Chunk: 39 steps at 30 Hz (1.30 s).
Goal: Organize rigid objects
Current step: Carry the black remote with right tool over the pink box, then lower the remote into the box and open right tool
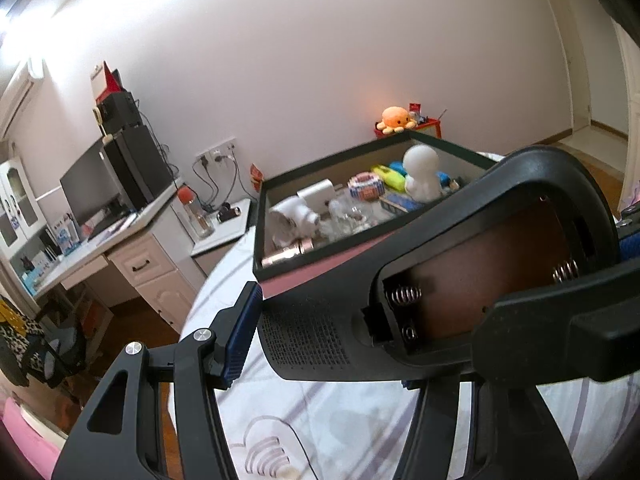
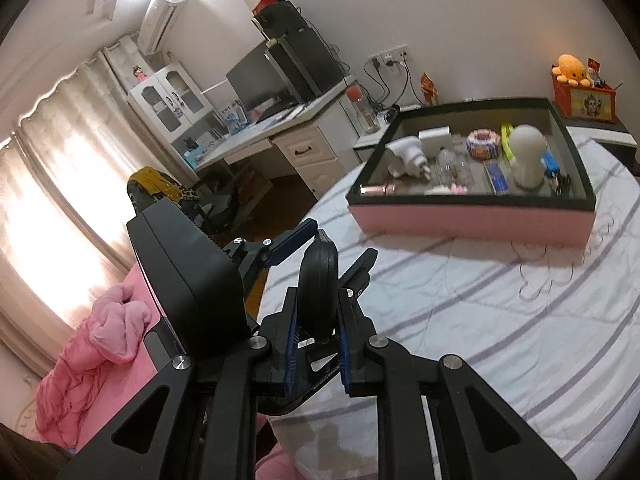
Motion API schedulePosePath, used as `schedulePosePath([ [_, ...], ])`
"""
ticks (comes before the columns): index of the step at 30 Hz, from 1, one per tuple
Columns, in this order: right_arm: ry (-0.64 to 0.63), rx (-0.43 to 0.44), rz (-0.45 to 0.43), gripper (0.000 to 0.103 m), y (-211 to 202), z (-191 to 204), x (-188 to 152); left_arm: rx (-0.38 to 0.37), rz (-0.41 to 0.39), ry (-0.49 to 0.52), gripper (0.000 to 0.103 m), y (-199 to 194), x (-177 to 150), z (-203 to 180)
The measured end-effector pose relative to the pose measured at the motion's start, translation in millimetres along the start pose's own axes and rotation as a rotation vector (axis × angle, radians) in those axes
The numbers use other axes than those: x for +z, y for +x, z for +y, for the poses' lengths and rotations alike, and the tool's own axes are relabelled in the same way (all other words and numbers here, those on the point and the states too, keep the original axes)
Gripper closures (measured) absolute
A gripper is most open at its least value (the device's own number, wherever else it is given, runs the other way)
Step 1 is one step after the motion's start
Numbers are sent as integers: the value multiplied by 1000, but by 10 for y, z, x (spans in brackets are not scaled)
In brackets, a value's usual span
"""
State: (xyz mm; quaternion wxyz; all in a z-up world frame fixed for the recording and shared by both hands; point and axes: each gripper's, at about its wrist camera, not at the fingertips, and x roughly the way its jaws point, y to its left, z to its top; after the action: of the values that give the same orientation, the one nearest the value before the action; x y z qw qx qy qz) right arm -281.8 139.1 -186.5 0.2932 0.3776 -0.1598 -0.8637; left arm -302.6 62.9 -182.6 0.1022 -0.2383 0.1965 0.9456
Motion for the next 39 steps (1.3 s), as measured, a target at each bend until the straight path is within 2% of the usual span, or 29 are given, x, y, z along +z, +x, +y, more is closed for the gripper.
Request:
schedulePosePath([
  [14, -38, 9, -36, 86, -125, -198, 484, -1, -7, 27, 46, 315, 484, 7],
  [26, -51, -23, -73, 86, -100, -591, 1002, -31, -17, 75, 46, 898, 983, -101],
  [33, -49, -18, -65, 86, 153, -887, 1252, -40, 27, 104, 46, 1363, 1077, -95],
  [39, -8, 15, -44, 86, 499, -1187, 1431, -33, 103, 95, 46, 1797, 1027, -24],
])
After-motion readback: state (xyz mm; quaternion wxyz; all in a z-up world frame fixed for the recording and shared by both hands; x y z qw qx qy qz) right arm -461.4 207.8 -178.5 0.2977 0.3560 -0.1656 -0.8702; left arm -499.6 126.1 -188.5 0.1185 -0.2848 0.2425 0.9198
